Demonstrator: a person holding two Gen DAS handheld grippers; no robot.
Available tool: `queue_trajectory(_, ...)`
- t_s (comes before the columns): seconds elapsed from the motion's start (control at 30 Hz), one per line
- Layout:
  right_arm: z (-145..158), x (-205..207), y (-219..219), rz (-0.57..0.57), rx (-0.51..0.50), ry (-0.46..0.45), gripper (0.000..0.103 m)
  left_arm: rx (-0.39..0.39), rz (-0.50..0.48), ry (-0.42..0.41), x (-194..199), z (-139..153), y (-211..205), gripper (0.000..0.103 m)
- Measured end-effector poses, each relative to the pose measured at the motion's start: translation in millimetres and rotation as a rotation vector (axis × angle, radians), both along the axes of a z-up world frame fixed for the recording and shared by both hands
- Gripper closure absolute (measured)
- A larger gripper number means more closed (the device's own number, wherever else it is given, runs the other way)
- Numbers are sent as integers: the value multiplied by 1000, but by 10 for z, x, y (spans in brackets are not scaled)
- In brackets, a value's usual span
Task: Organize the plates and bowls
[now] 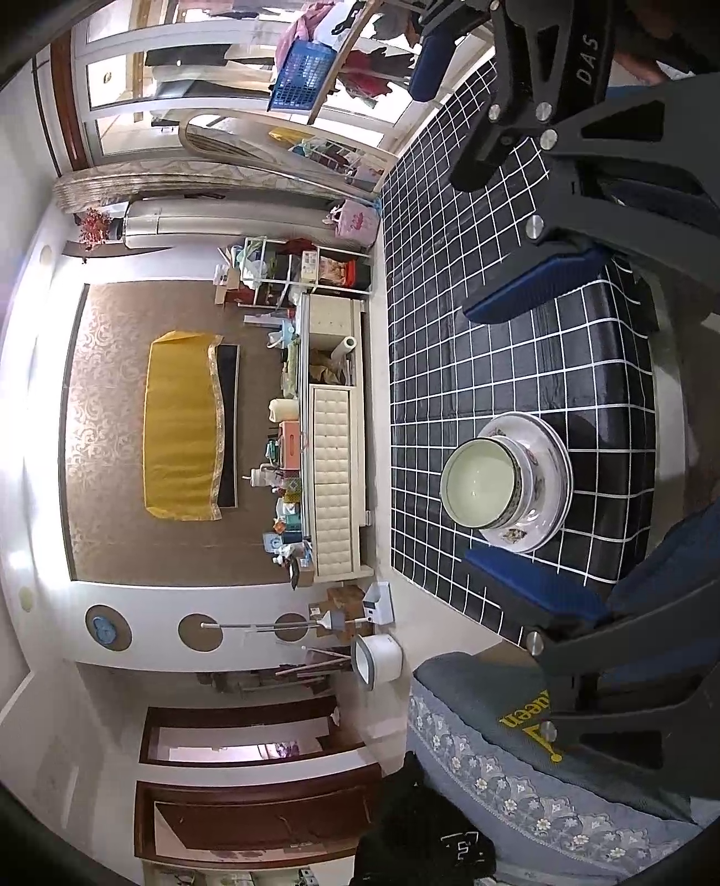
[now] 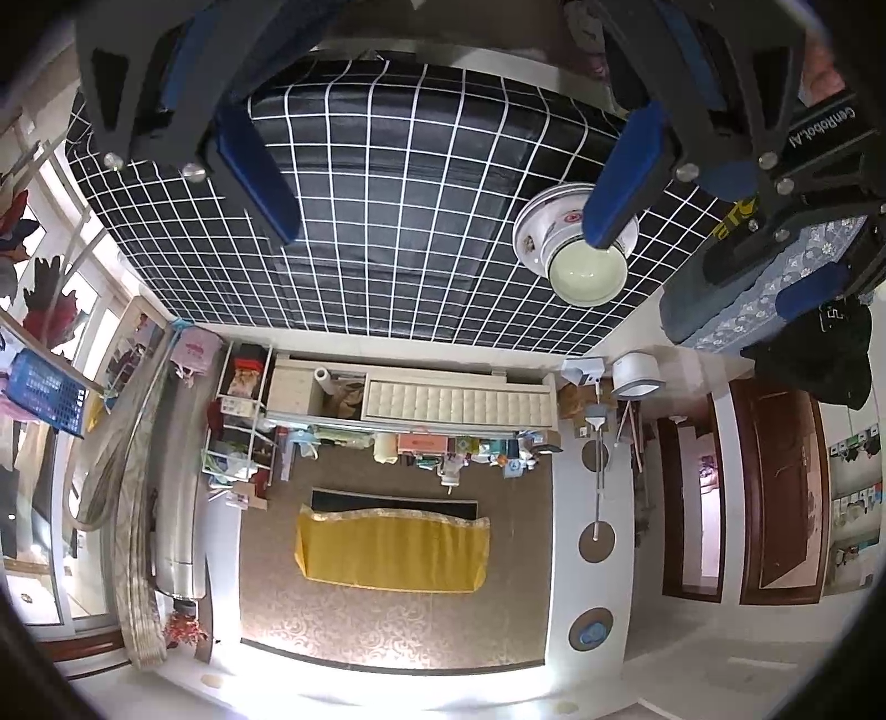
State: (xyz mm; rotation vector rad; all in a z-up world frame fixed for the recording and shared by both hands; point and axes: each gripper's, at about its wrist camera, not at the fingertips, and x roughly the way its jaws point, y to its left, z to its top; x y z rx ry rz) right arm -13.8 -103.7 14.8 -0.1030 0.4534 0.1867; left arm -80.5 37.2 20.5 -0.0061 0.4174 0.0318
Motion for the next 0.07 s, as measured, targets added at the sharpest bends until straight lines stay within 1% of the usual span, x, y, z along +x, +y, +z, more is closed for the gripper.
queue_trajectory(0.07,0,-3,-5,1,0,-1,0,4,-1,-1,-3,-1,-18,22)
